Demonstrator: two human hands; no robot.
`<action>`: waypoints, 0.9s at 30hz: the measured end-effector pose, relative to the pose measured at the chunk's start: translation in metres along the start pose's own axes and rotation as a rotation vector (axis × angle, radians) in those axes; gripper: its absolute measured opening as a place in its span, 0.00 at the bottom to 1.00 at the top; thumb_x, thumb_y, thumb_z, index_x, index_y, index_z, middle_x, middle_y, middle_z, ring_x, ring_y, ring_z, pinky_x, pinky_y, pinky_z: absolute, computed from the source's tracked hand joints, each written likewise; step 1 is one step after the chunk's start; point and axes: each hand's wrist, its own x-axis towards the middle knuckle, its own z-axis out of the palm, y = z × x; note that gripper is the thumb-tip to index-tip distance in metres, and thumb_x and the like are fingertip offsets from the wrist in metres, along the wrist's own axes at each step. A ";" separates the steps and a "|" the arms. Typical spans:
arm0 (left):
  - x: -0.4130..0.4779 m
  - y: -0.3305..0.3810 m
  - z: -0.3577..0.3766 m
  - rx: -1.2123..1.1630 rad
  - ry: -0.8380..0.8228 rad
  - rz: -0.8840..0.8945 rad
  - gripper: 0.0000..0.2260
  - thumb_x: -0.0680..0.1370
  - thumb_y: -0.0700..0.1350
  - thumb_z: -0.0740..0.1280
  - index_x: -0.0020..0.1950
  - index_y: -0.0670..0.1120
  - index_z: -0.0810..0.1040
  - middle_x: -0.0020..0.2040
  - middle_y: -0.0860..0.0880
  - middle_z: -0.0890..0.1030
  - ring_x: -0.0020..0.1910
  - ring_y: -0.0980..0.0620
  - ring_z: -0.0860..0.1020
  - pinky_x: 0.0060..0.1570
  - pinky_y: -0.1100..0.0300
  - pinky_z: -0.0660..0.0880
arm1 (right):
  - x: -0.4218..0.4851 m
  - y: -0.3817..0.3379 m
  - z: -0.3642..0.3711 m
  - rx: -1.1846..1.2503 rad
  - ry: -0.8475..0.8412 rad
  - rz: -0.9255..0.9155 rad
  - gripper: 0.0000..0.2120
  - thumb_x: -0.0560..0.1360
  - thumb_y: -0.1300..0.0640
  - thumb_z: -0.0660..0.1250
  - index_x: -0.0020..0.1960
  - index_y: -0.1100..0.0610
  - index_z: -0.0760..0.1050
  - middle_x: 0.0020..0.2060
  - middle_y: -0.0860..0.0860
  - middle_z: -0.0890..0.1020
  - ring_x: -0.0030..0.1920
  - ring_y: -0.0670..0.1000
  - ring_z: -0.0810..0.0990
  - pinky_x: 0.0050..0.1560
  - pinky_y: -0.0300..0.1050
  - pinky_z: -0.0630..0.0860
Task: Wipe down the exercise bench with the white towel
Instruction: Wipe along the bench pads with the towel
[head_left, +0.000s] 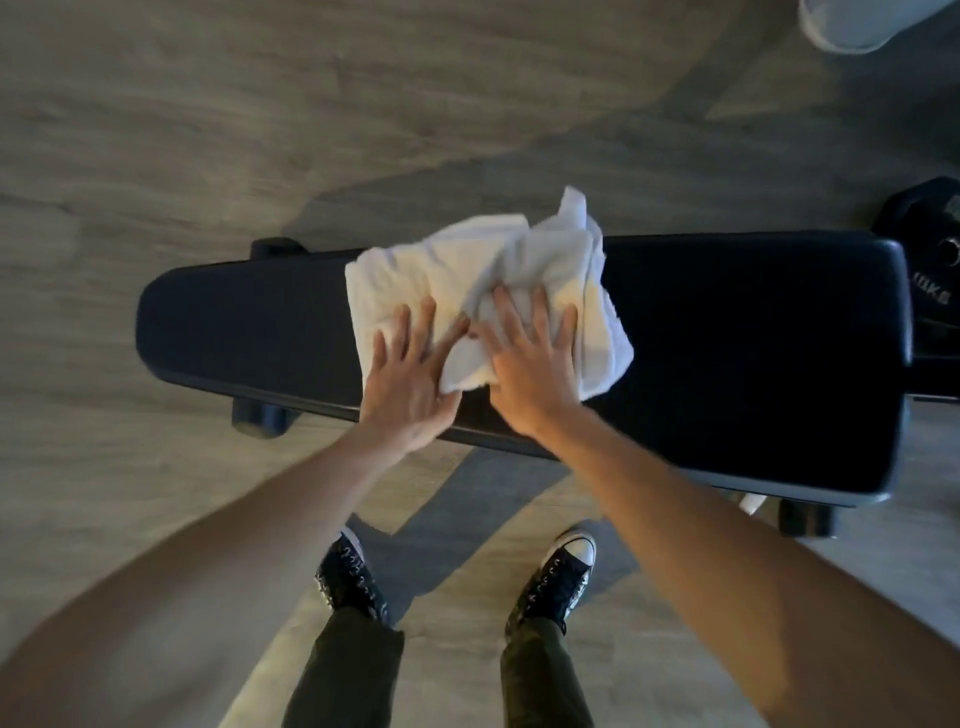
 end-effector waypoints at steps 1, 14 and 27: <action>0.021 -0.002 -0.015 0.016 -0.002 -0.011 0.34 0.82 0.58 0.53 0.82 0.60 0.34 0.86 0.44 0.40 0.84 0.37 0.41 0.81 0.35 0.48 | 0.021 0.003 -0.011 0.003 0.004 0.019 0.40 0.76 0.54 0.68 0.83 0.47 0.52 0.85 0.52 0.47 0.82 0.66 0.39 0.77 0.76 0.40; -0.050 0.084 0.029 -0.058 0.003 0.087 0.35 0.82 0.58 0.54 0.84 0.57 0.37 0.85 0.42 0.39 0.83 0.34 0.39 0.78 0.29 0.49 | -0.098 0.039 0.001 -0.009 0.035 0.118 0.43 0.69 0.59 0.76 0.79 0.48 0.59 0.84 0.53 0.54 0.83 0.66 0.45 0.77 0.76 0.49; 0.061 0.198 -0.018 -0.059 -0.008 0.230 0.36 0.81 0.59 0.55 0.83 0.60 0.39 0.85 0.45 0.36 0.83 0.35 0.39 0.79 0.29 0.45 | -0.085 0.165 -0.050 -0.020 0.170 0.326 0.31 0.74 0.58 0.69 0.74 0.47 0.65 0.83 0.53 0.58 0.82 0.68 0.49 0.77 0.77 0.47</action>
